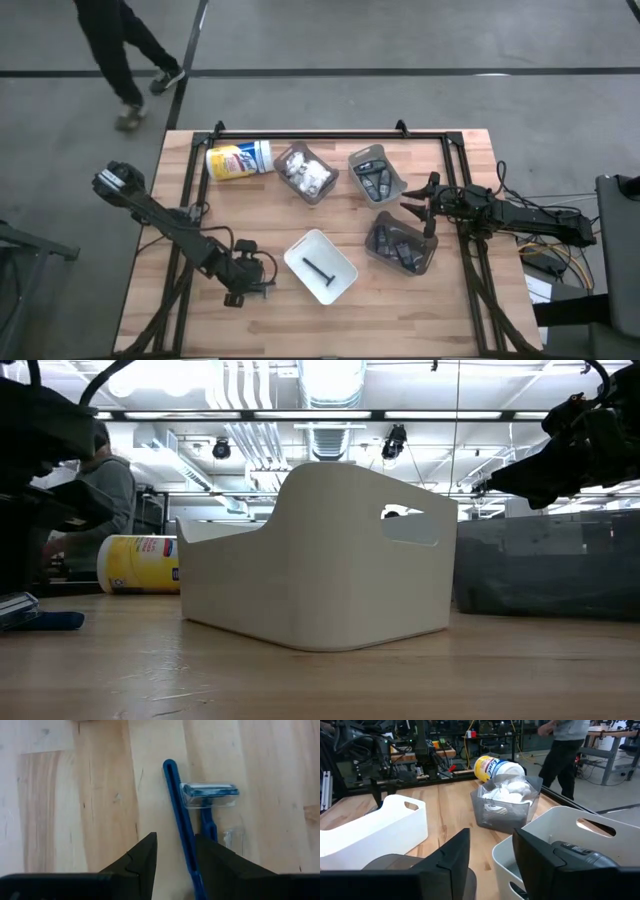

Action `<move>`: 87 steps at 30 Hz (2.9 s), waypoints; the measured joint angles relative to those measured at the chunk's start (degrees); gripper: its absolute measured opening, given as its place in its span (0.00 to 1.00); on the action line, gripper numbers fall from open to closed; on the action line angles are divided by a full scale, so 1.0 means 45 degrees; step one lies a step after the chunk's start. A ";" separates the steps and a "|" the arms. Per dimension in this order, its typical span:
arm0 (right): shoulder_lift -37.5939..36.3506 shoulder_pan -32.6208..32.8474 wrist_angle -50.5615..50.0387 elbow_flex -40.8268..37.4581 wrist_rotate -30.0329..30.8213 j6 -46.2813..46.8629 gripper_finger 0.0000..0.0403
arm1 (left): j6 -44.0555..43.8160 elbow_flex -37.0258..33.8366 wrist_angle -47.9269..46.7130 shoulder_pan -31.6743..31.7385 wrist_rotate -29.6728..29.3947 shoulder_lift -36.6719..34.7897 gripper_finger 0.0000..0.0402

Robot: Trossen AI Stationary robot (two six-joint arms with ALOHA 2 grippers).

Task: Pick & Place Travel size toiletries
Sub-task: Put the blue razor into the white bin

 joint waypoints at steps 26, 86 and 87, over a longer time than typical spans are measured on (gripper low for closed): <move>0.0004 0.0001 -0.0003 -0.0002 -0.0001 -0.0041 0.49 | -0.0184 -0.1315 0.1485 -0.0107 -0.0846 -0.0010 0.21; 0.0004 0.0001 -0.0005 -0.0005 -0.0001 -0.0048 0.11 | 0.8483 0.2731 0.3220 0.1880 -0.1762 -0.1253 0.07; 0.0004 0.0000 -0.0004 -0.0004 -0.0001 -0.0048 0.11 | 0.8663 0.2731 0.3447 0.1979 -0.1758 -0.1251 0.07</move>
